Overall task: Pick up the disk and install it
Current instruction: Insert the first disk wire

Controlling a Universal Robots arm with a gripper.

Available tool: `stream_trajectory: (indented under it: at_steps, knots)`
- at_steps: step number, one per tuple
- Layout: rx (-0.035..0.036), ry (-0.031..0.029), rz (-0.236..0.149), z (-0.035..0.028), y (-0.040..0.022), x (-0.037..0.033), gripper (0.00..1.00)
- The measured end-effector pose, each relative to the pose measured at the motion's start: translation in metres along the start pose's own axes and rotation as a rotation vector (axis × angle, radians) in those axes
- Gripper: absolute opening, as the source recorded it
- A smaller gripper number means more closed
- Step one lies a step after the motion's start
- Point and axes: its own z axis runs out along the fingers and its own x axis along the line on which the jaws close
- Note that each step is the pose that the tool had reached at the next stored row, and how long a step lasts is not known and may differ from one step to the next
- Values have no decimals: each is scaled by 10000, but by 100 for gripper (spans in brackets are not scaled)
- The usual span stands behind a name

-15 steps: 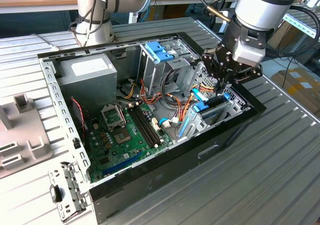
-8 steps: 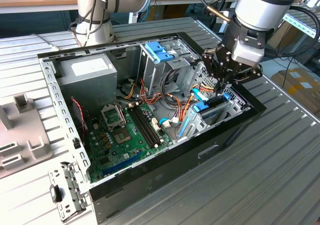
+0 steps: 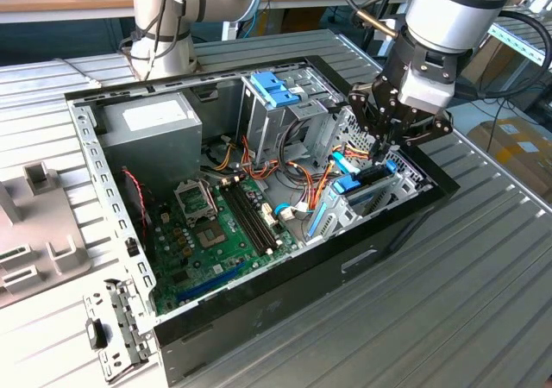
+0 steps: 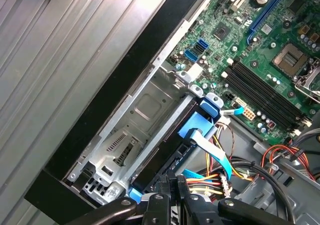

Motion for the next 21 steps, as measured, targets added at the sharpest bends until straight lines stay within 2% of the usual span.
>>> stream_trajectory:
  at_steps: [21]
  knots:
    - [-28,37,489,2,0,0,17]
